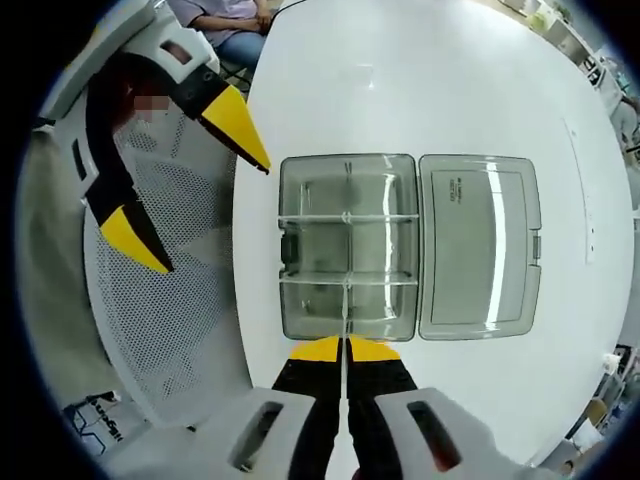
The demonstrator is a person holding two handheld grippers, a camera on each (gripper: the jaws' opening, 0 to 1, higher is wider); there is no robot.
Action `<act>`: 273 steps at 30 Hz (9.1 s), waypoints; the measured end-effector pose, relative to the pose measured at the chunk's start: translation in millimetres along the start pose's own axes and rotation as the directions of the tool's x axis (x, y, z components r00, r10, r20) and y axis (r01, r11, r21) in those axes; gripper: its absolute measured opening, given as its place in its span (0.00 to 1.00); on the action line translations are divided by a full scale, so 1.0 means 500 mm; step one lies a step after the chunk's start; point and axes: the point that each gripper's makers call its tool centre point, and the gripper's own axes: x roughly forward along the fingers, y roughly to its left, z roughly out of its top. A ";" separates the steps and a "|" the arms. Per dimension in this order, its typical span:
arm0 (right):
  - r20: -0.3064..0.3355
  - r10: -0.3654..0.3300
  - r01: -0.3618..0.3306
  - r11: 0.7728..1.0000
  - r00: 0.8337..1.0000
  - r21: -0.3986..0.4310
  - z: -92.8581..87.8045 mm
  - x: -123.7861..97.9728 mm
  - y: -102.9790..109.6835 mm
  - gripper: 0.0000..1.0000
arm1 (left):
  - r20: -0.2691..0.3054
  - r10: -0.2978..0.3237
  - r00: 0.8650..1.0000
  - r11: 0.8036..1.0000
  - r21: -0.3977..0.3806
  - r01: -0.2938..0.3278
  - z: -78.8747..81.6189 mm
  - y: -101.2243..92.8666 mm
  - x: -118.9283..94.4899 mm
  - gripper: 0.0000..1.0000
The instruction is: Insert the divider into the dual guide fixture by aligning both edges with the guide slots and pushing it downward to the bottom, including one-sided entry, uneven engagement, binding, and posture correction.
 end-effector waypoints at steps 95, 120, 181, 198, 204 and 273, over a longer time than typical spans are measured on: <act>0.049 -0.003 0.006 0.998 0.999 -0.069 0.011 0.045 -0.007 0.00 | -0.008 0.004 1.000 1.000 -0.009 -0.004 -0.004 0.005 -0.002 0.45; 0.053 -0.010 0.015 0.996 0.999 -0.090 0.011 0.073 -0.006 0.00 | -0.010 0.006 1.000 1.000 -0.011 -0.006 -0.009 0.006 -0.005 0.45; 0.087 -0.076 0.079 0.996 0.993 -0.038 0.012 0.119 -0.009 0.00 | -0.004 0.014 1.000 1.000 -0.004 -0.014 -0.004 0.012 -0.013 0.44; 0.201 -0.082 0.093 0.995 0.976 -0.046 0.011 0.083 -0.008 0.08 | -0.001 0.022 1.000 1.000 -0.008 -0.022 -0.005 0.017 -0.025 0.46; 0.273 -0.106 0.122 0.992 0.956 -0.043 0.010 0.060 0.001 0.10 | -0.002 0.024 1.000 1.000 -0.005 -0.024 -0.008 0.022 -0.037 0.47; 0.789 -0.382 -0.019 0.896 0.481 0.445 -0.007 -0.070 0.173 0.82 | -0.150 -0.004 0.989 0.946 0.320 0.052 0.005 0.123 -0.125 0.55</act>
